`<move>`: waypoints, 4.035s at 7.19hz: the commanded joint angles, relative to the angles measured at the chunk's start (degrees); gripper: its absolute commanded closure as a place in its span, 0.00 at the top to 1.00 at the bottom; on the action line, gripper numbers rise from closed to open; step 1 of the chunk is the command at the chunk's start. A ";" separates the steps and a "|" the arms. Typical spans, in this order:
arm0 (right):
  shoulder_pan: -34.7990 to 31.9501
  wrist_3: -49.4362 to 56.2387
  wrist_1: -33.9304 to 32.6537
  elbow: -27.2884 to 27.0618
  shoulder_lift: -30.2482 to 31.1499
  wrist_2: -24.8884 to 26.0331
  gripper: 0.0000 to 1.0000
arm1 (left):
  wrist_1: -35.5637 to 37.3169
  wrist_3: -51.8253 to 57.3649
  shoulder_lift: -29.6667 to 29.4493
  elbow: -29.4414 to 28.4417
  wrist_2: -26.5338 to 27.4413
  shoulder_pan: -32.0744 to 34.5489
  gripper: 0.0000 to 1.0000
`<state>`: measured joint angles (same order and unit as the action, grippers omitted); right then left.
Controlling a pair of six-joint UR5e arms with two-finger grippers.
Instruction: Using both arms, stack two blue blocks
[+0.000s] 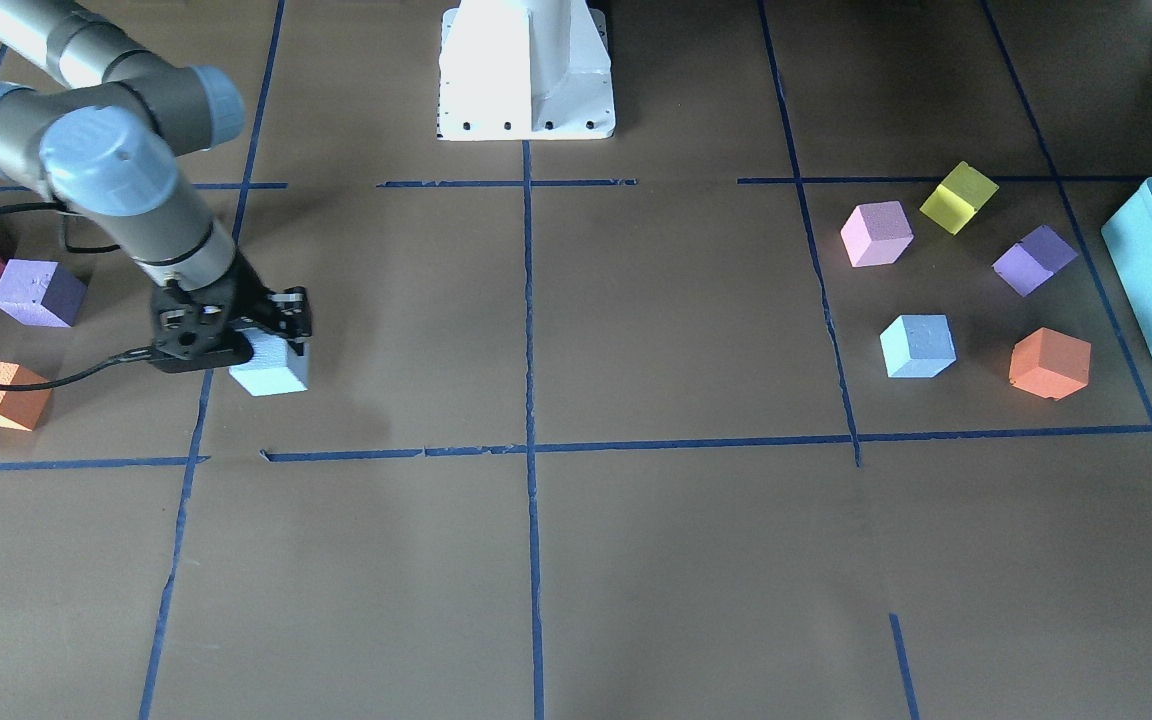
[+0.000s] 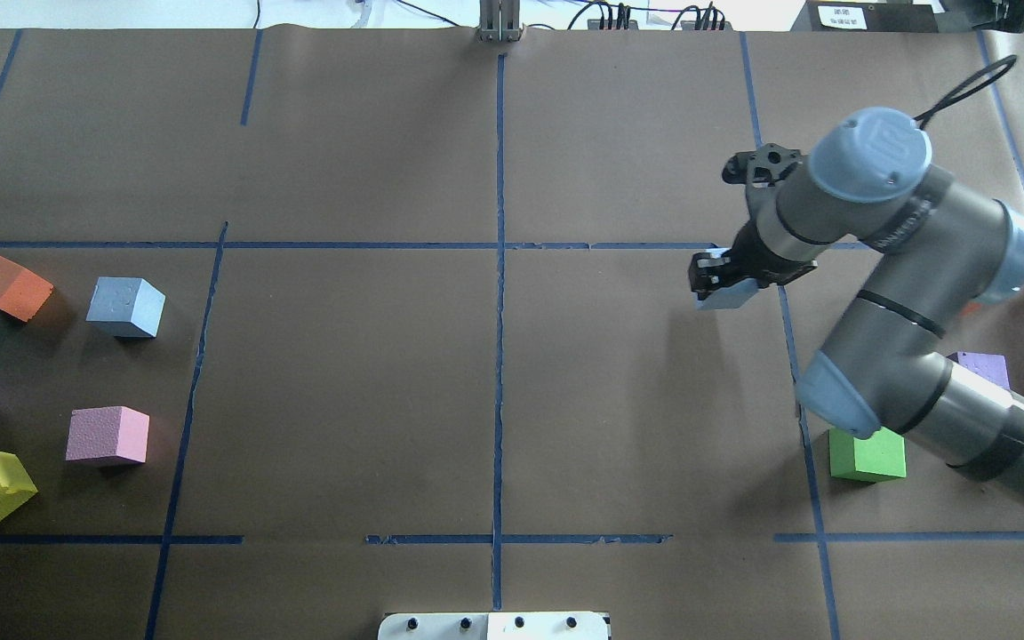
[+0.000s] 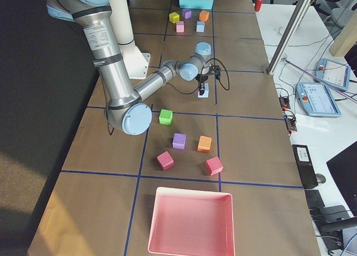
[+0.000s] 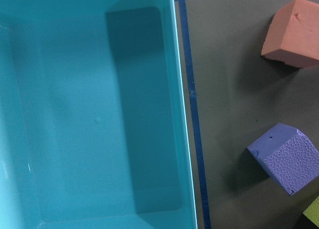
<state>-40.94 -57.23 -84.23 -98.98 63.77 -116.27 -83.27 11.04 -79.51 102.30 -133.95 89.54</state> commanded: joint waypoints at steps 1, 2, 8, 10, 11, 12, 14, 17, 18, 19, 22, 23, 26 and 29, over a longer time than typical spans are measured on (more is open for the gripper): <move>7.16 -9.19 -7.43 0.71 -10.84 4.62 0.05 | 0.04 0.03 -0.03 0.97 0.01 -0.41 1.00; 8.84 -10.61 -7.53 1.24 -12.51 6.56 0.05 | -0.23 -0.14 -0.82 1.06 0.10 -1.11 1.00; 13.16 -12.38 -7.18 12.30 -20.17 10.36 0.06 | -5.50 -5.68 -7.50 -0.69 -3.13 -1.91 1.00; 13.16 -14.12 -5.35 13.62 -20.96 10.36 0.12 | -5.41 -5.77 -7.50 -0.70 -3.24 -1.91 1.00; 13.16 -15.88 -3.24 18.25 -23.40 10.36 0.20 | -5.41 -5.77 -7.50 -0.52 -3.24 -1.91 1.00; 13.16 -15.81 -2.09 19.77 -24.30 10.27 0.78 | -5.76 -5.68 -7.42 -0.26 -3.24 -1.91 1.00; 11.42 -15.02 -2.43 19.00 -24.57 8.27 1.00 | -6.72 -5.51 -7.42 0.70 -3.15 -1.91 1.00; -2.86 4.04 -22.19 5.44 -21.61 -2.70 1.00 | -8.23 -10.82 -9.51 0.79 -3.24 -2.69 1.00; -9.36 15.28 -27.77 -4.98 -13.14 -5.78 1.00 | -8.40 -15.22 -11.09 0.88 -3.24 -4.96 1.00; -15.60 26.71 -28.44 -13.44 -3.05 -7.99 1.00 | -11.45 -21.87 -12.06 1.32 -2.72 -9.60 1.00; -32.74 60.37 -28.36 -21.07 21.15 -13.69 1.00 | -22.28 -52.55 -14.35 3.08 4.64 -25.67 1.00; -39.15 69.01 -27.75 -21.95 29.31 -15.90 1.00 | -22.46 -55.83 -14.36 2.99 7.97 -29.47 1.00; -41.15 72.26 -27.74 -21.08 33.35 -15.75 1.00 | -22.64 -58.15 -16.64 -0.94 8.97 -33.63 1.00; -41.15 72.35 -27.74 -21.17 33.35 -15.83 1.00 | -25.00 -58.24 -20.51 -7.19 10.47 -36.25 1.00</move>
<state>-82.05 15.08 -111.97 -120.12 97.08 -132.08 -106.94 -47.13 -98.74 97.45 -123.86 54.98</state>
